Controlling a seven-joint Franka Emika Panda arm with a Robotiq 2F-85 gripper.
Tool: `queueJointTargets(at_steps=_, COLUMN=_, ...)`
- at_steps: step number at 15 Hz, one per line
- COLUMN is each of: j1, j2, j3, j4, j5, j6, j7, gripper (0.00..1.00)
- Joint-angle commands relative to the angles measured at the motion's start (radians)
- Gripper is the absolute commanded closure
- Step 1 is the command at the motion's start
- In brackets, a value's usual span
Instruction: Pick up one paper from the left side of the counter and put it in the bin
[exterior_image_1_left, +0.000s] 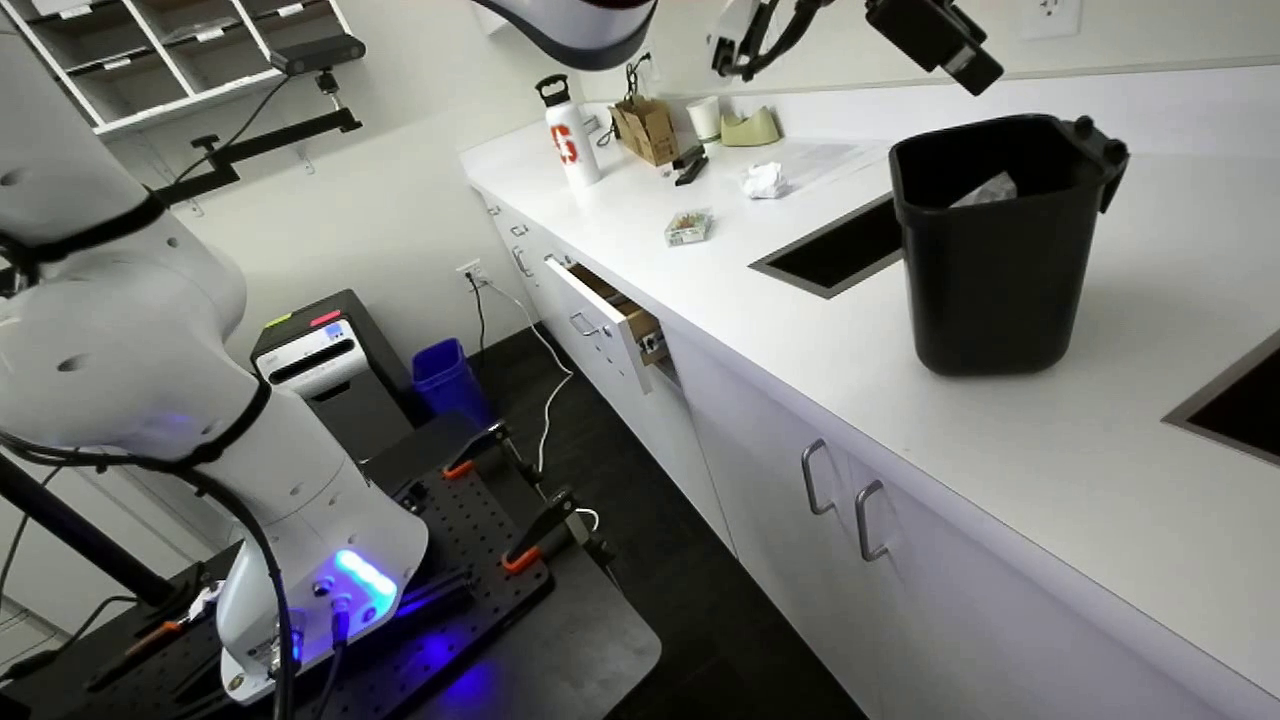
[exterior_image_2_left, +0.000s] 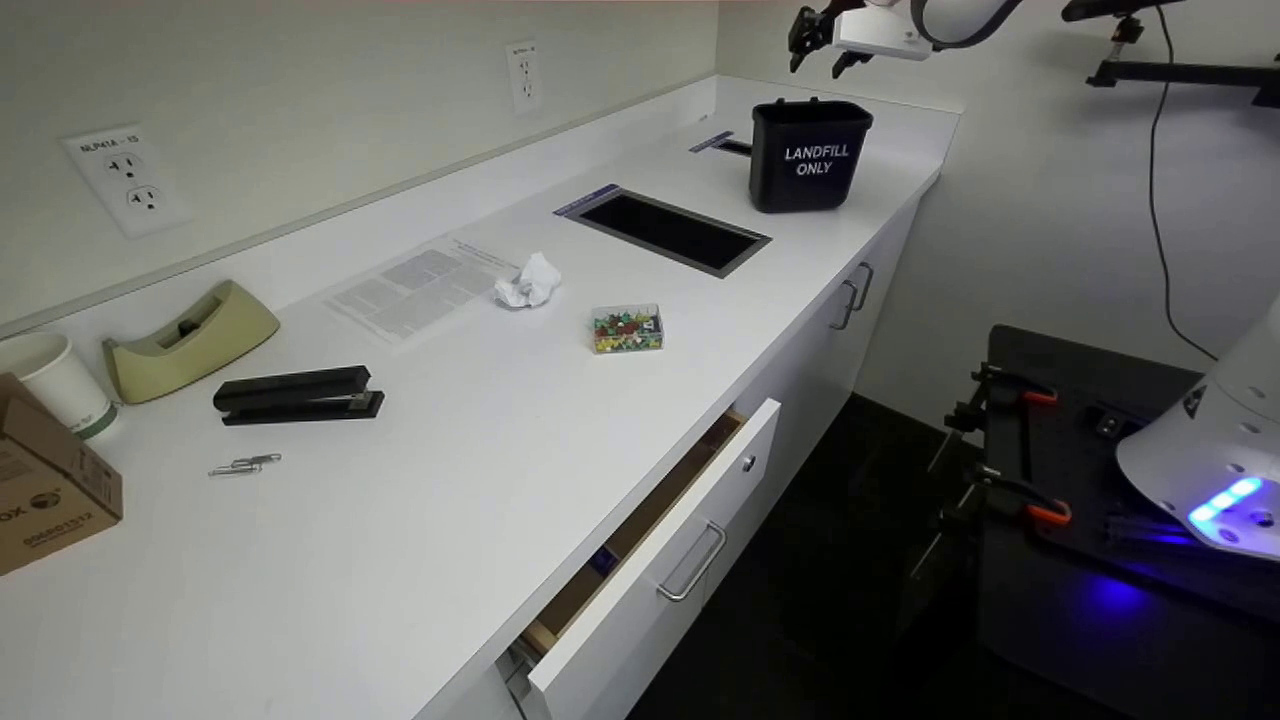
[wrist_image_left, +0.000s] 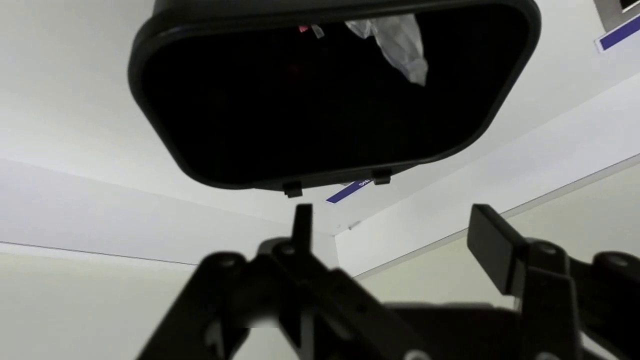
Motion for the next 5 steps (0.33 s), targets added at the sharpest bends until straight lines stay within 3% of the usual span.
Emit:
queueJointTargets(at_steps=1, j1=-0.002, j2=0.000, j3=0.005, j4=0.014, j5=0.041, j6=-0.004, j7=-0.040, gripper=0.00)
queueJointTargets(at_steps=2, j1=0.000, j2=0.000, j3=0.000, j4=0.003, j5=0.005, j6=0.000, j7=-0.001, gripper=0.07)
queueJointTargets(at_steps=3, j1=0.000, j2=0.000, j3=0.000, j4=0.004, j5=0.011, j6=0.000, j7=-0.004, gripper=0.01)
queueJointTargets(at_steps=5, j1=0.000, j2=0.000, j3=0.000, j4=0.004, j5=0.016, j6=0.000, j7=-0.005, gripper=0.00)
